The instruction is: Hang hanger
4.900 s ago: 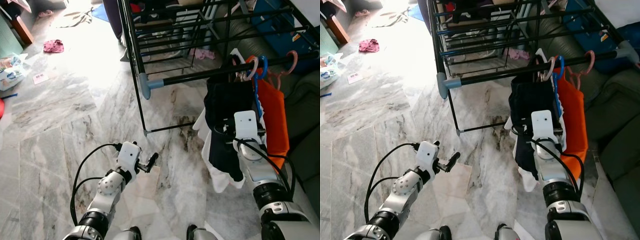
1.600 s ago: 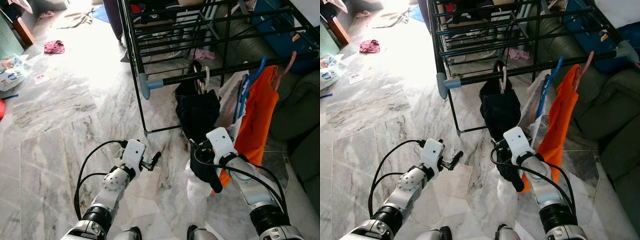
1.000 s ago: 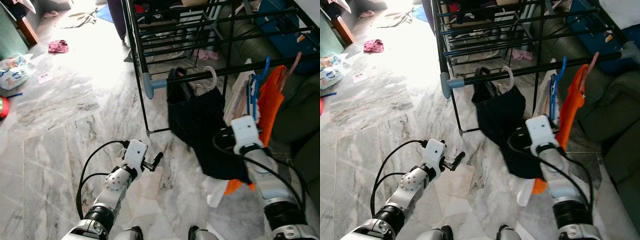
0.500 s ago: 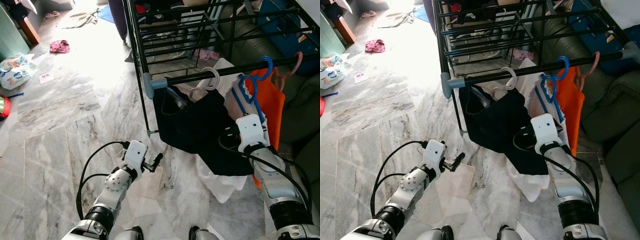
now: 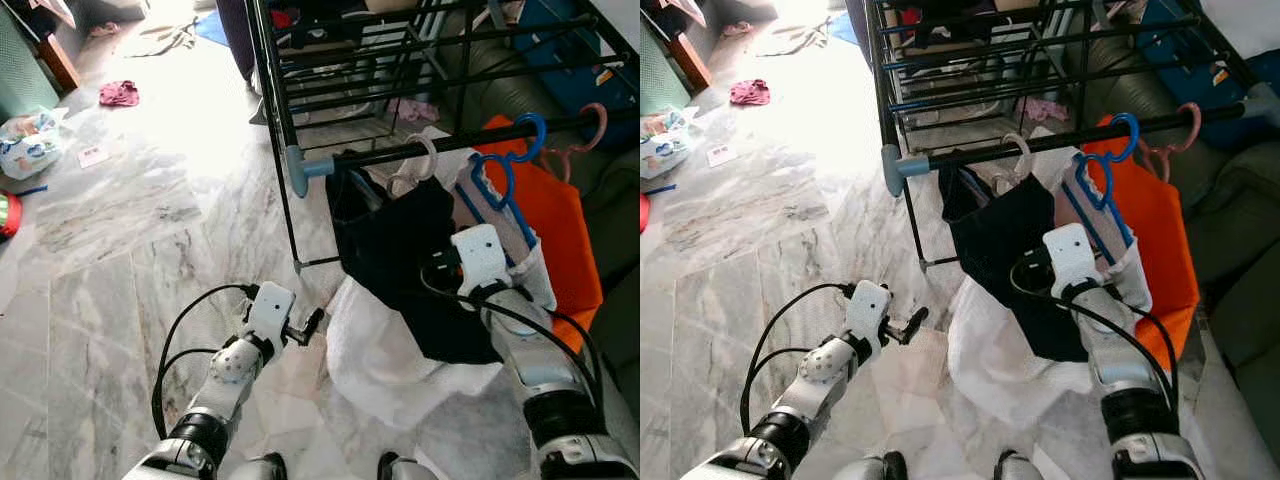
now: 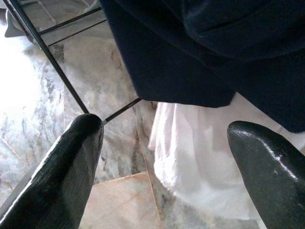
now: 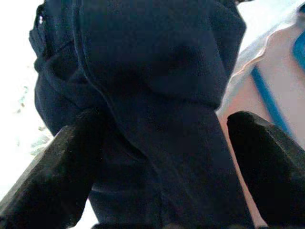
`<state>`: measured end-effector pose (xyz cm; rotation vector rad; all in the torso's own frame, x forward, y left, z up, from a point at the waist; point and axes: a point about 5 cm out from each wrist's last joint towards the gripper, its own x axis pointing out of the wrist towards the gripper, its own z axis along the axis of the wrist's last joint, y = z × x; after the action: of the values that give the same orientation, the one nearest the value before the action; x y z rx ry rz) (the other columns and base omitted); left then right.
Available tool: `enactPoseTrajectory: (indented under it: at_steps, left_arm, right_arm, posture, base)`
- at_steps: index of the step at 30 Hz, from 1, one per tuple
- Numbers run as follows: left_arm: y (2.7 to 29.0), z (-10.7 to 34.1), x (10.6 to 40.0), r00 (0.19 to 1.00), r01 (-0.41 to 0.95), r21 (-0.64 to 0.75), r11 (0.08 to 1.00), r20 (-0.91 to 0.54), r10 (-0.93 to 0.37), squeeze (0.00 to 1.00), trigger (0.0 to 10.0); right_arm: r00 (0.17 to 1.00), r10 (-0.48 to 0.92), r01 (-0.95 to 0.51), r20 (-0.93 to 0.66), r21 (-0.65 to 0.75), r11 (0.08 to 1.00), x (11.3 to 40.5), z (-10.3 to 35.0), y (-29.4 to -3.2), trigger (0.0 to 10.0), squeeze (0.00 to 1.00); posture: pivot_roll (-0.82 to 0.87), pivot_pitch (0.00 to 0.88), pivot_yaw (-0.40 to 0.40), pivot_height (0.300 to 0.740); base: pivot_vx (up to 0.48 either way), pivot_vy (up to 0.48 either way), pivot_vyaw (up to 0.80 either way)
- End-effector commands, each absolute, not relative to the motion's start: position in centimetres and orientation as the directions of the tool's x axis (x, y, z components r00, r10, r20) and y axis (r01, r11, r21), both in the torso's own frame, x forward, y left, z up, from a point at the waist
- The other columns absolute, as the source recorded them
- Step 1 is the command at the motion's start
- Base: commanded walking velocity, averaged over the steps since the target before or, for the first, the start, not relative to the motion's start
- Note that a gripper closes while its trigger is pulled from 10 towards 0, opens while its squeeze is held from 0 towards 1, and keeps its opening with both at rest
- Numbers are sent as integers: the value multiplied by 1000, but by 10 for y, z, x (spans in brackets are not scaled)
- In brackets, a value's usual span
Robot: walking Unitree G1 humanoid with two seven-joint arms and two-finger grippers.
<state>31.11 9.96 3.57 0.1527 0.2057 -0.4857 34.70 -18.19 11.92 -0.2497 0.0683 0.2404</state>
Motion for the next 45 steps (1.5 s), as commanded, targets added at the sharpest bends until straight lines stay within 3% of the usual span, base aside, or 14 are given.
enactPoseTrajectory:
  at_steps: [1, 2, 5, 6, 7, 8, 9, 10, 14, 21, 34, 45]
  left_arm:
    - [102, 30, 308, 857, 480, 108, 871, -270, -439, 0, 10000]
    - [102, 30, 308, 857, 480, 108, 870, -270, -439, 0, 10000]
    - [102, 30, 308, 858, 479, 105, 872, -268, -439, 0, 10000]
    - [102, 30, 308, 860, 475, 106, 874, -267, -435, 0, 10000]
    - [103, 30, 308, 862, 471, 106, 876, -265, -432, 0, 10000]
    - [103, 30, 308, 863, 469, 105, 877, -263, -430, 0, 10000]
    - [105, 31, 309, 875, 449, 113, 886, -258, -410, 0, 10000]
    - [109, 33, 312, 900, 399, 131, 908, -245, -360, 0, 10000]
    - [117, 41, 318, 936, 322, 126, 938, -189, -296, 0, 10000]
    - [123, 44, 318, 942, 315, 128, 941, -166, -292, 0, 10000]
    - [145, 29, 308, 961, 211, 196, 958, -221, -166, 0, 10000]
    - [137, 33, 314, 965, 195, 202, 960, -214, -151, 0, 10000]
  right_arm:
    - [970, 217, -236, -114, -195, 952, 347, 115, -181, 9216, 0]
    - [970, 214, -233, -117, -178, 956, 347, 113, -178, 0, 0]
    - [967, 215, -236, -139, -158, 959, 344, 104, -169, 0, 0]
    - [966, 215, -236, -143, -152, 960, 343, 102, -168, 471, 0]
    - [965, 216, -237, -147, -147, 960, 343, 100, -168, 2980, 0]
    - [965, 217, -238, -150, -142, 961, 342, 99, -167, 2980, 0]
    - [966, 211, -233, -151, -145, 961, 341, 98, -167, 7529, 0]
    - [971, 196, -216, -140, -146, 965, 340, 98, -168, 10000, 0]
    - [988, 131, -144, -83, -175, 974, 338, 103, -173, 10000, 0]
    - [1000, 27, -24, 12, -198, 980, 323, 110, -179, 10000, 0]
    - [968, -27, 101, 249, -287, 953, 286, 129, -162, 10000, 0]
    - [974, -10, 73, 225, -277, 958, 281, 123, -152, 10000, 0]
  posture:
    - [-36, 195, 93, 740]
    - [-34, 194, 93, 740]
    - [-32, 194, 93, 740]
    - [-32, 194, 93, 740]
    - [-32, 194, 93, 740]
    - [-32, 194, 93, 740]
    - [-33, 194, 94, 740]
    - [-35, 194, 94, 740]
    - [-39, 193, 93, 740]
    - [-43, 190, 90, 740]
    - [-63, 196, 103, 740]
    - [-75, 179, 98, 740]
  base:
    - [0, 0, 0]
    - [0, 0, 0]
    - [0, 0, 0]
    - [0, 0, 0]
    - [0, 0, 0]
    - [0, 0, 0]
    - [0, 0, 0]
    - [0, 0, 0]
    - [0, 0, 0]
    - [0, 0, 0]
    - [0, 0, 0]
    - [0, 0, 0]
